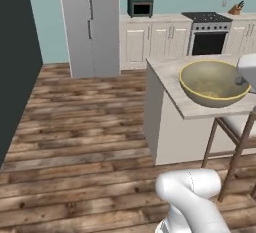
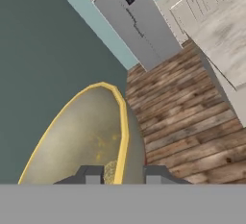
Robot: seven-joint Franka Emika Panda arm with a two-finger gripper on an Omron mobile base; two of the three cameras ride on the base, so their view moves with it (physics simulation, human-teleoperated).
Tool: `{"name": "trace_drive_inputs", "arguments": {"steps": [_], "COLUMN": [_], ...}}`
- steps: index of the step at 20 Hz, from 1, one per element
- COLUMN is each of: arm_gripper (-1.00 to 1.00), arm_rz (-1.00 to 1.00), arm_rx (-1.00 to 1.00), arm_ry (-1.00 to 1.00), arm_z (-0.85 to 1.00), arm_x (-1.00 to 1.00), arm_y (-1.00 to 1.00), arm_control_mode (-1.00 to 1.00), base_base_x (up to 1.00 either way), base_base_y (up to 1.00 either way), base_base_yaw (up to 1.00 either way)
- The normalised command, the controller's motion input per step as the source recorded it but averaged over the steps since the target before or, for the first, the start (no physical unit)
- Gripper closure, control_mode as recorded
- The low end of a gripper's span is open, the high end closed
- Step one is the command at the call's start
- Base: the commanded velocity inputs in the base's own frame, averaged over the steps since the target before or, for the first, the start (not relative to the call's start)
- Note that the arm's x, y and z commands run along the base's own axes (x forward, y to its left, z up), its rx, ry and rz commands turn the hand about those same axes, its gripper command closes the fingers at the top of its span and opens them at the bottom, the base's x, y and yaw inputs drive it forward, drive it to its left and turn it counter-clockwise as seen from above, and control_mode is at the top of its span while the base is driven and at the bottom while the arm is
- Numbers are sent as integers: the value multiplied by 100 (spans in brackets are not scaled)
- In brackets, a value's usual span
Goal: Take the smaller bowl and place it next to the appetizer plate on the dining counter , and place the larger bowl next to the plate with cooked food.
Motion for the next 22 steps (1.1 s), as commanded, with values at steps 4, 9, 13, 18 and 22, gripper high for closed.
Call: {"name": "trace_drive_inputs", "arguments": {"steps": [4,9,13,18,22], "arm_gripper": [100,100,100,100,100], "arm_rz": [0,0,0,0,0], "arm_rx": [0,0,0,0,0], "arm_ry": [0,0,0,0,0], "arm_z": [0,0,0,0,0], "arm_x": [0,0,0,0,0], "arm_y": [0,0,0,0,0], "arm_control_mode": [100,100,100,100,100], "base_base_x": [0,0,5,10,11], "base_base_y": [-100,-100,-100,-100,-100], "base_base_yaw": [0,0,0,0,0]}}
